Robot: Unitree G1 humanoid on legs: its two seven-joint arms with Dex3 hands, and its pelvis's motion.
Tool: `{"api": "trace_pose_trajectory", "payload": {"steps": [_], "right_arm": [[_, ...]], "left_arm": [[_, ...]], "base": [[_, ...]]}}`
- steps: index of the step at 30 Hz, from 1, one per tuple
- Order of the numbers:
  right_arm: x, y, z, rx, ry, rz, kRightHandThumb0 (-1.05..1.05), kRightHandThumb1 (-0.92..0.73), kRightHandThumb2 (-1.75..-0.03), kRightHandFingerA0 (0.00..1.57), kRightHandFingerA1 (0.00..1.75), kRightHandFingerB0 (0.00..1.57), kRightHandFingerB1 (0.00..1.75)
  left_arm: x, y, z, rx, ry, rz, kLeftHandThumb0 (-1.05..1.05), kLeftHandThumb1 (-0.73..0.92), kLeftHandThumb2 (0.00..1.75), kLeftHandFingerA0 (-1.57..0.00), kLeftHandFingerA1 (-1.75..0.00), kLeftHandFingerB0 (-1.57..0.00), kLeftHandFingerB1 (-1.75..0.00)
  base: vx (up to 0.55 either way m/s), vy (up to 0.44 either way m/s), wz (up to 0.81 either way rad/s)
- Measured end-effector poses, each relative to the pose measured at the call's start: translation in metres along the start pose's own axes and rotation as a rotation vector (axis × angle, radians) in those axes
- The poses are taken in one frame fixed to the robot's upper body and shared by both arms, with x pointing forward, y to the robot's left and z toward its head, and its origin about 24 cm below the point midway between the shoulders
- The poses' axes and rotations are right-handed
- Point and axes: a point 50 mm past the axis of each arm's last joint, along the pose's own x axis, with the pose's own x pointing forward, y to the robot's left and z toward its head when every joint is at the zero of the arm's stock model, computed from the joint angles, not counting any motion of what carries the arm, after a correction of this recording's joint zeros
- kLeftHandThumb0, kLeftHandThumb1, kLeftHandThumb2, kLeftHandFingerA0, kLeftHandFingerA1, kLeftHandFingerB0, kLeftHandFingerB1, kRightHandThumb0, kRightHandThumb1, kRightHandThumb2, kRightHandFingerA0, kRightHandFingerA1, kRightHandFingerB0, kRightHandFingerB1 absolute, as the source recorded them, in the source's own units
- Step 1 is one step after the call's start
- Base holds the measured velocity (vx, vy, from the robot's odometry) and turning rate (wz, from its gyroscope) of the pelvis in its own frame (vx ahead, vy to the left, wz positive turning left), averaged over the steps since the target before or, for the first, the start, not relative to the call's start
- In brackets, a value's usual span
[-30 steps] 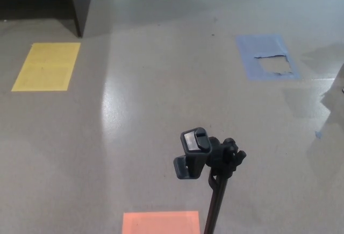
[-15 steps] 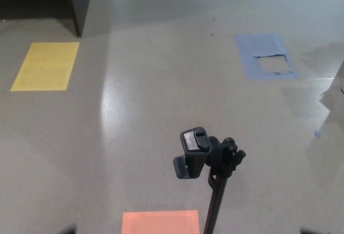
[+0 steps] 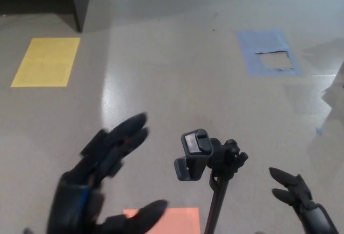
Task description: A phone stand is kept on the floor and the robot uses both its hands to grab it and uses its left hand to extend the phone stand by pulling it upwards
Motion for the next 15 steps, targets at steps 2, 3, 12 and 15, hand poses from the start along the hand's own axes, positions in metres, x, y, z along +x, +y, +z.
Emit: {"api": "trace_pose_trajectory", "payload": {"steps": [2, 3, 12, 15], "right_arm": [[0.001, 0.004, 0.001, 0.012, -0.007, 0.005, -1.05, -0.46, -0.87, 0.29, 0.72, 0.08, 0.60], [0.001, 0.007, 0.002, 0.020, -0.012, 0.008, -1.05, -0.46, -0.87, 0.29, 0.72, 0.08, 0.60], [0.009, 0.017, 0.009, 0.050, -0.055, 0.024, -1.01, -0.45, -0.82, 0.26, 0.73, 0.12, 0.63], [0.010, 0.020, 0.011, 0.059, -0.069, 0.029, -0.40, -0.05, -0.81, 0.22, 0.63, 0.17, 0.62]], "left_arm": [[0.006, -0.009, 0.004, -0.015, -0.017, -0.039, -0.82, 0.57, 0.57, -0.10, -0.34, 0.00, 0.00], [0.009, -0.015, 0.005, -0.025, -0.022, -0.065, -0.82, 0.57, 0.57, -0.10, -0.34, 0.00, 0.00], [0.016, -0.046, 0.009, -0.069, 0.006, -0.198, -0.88, 0.49, 0.85, -0.04, -0.07, 0.00, 0.00], [0.017, -0.051, 0.010, -0.071, 0.015, -0.224, -0.92, 0.54, 0.90, -0.06, 0.00, 0.00, 0.00]], "base": [[0.00, 0.000, 0.00], [0.00, 0.000, 0.00], [0.00, 0.000, 0.00], [0.00, 0.000, 0.00]]}}
